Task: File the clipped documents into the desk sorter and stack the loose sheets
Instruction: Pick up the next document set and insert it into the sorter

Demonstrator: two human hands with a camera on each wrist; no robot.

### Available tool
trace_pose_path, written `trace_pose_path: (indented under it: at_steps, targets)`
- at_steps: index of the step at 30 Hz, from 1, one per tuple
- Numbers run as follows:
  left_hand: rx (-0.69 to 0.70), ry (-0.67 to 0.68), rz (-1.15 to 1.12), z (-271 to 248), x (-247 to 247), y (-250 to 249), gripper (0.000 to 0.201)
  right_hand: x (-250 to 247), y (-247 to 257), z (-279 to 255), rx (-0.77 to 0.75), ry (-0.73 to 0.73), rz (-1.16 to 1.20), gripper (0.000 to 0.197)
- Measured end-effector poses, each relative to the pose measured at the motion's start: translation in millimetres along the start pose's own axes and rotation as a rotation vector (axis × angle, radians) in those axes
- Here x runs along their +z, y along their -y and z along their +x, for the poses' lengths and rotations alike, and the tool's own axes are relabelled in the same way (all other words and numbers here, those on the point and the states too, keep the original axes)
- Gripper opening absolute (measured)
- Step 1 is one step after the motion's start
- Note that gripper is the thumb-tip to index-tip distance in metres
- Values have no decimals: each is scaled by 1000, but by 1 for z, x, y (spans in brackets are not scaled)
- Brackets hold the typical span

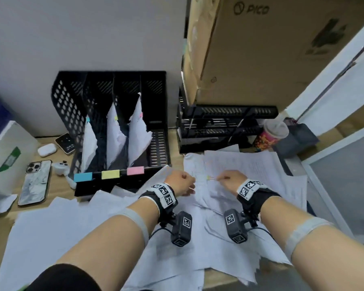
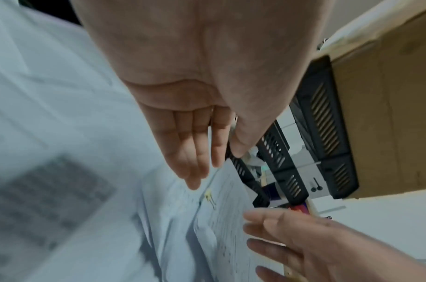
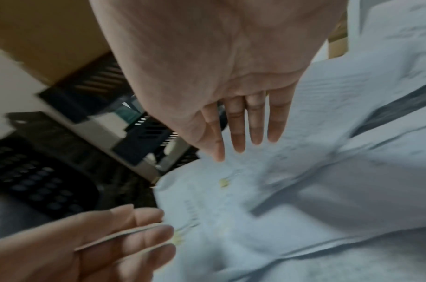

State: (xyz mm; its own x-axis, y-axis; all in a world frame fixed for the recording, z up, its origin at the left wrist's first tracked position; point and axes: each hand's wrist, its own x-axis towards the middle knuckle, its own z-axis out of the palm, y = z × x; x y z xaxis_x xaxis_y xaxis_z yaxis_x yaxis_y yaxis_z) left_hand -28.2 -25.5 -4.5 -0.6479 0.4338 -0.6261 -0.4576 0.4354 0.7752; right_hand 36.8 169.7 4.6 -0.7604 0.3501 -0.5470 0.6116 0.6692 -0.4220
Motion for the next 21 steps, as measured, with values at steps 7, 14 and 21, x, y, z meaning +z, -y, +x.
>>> trace_pose_path:
  at_steps: [7, 14, 21]
  targets:
    - [-103, -140, 239, 41, 87, 15, 62, -6, -91, 7, -17, 242, -176, 56]
    - [-96, -412, 283, 60, 124, 19, 50, 4, -121, 11, -116, 298, -252, 63]
    - [-118, -400, 195, 59, 131, 15, 44, -11, -126, 18, -150, 245, -136, 48]
